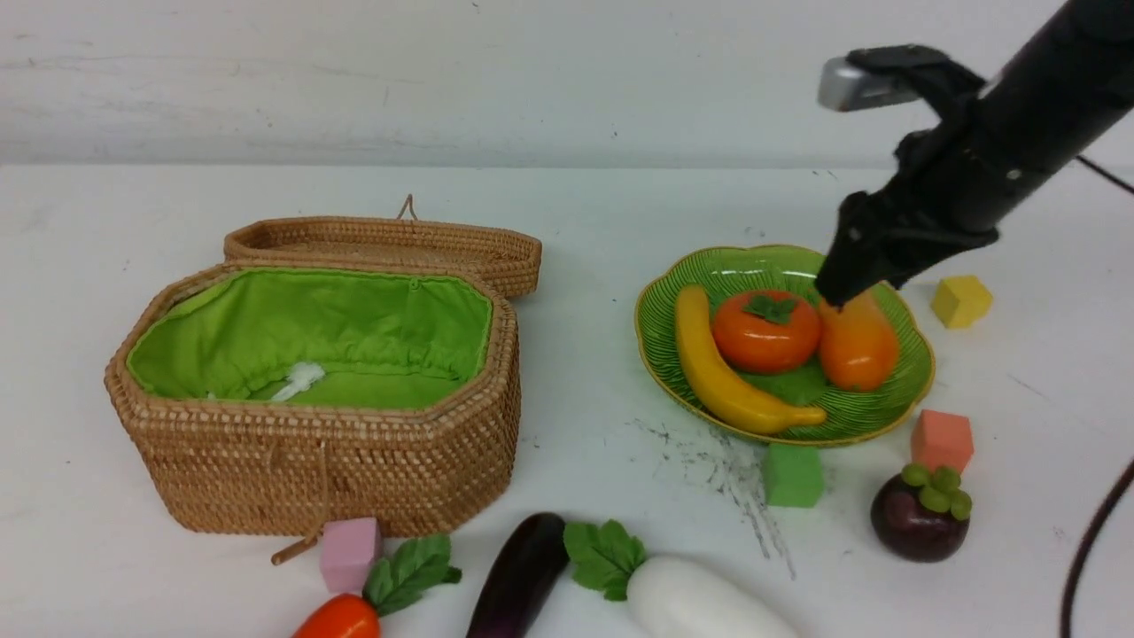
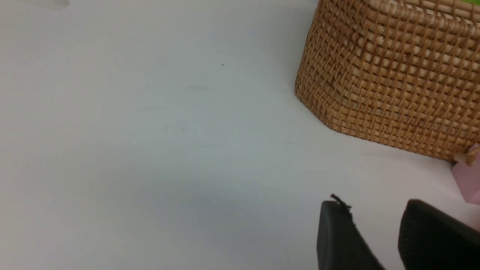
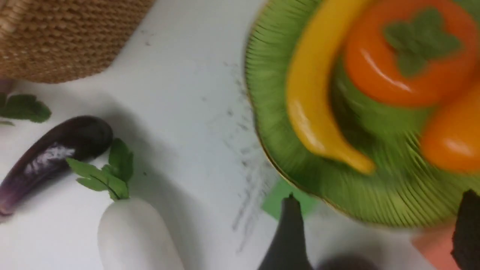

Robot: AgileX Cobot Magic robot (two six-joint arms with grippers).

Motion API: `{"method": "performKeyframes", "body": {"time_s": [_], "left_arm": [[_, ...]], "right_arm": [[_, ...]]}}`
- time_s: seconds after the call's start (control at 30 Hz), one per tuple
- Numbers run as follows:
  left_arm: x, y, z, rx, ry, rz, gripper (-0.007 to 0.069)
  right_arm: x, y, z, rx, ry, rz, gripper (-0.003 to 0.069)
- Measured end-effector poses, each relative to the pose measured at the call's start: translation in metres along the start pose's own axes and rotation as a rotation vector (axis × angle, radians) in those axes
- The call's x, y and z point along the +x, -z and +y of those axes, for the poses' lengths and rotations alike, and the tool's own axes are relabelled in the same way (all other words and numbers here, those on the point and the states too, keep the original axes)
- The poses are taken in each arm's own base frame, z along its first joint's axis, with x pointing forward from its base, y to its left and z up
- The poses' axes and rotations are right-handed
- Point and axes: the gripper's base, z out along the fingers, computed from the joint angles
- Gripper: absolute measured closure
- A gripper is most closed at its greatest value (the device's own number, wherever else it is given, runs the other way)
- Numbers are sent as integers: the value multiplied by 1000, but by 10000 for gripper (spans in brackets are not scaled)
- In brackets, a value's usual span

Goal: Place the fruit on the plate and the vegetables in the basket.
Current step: Use the right arm to grab a mangosteen and put it into the right plate

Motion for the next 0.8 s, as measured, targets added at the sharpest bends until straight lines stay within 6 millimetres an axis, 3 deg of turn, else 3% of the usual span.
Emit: {"method": "performKeyframes", "body": {"time_s": [0.17,0.33,0.53,0.8], "left_arm": [[0,0,0,0,0,0,386],[0,0,0,0,0,0,386],[0,0,0,0,0,0,386],[0,0,0,0,0,0,386]], "right_arm": [[21,43,-24,108,-216,-44,106],[49,54,-27,137,-332,-59,106],[81,40,-18,130,-448,-31,106],[126,-24,-28,134,-636,2,106]]}}
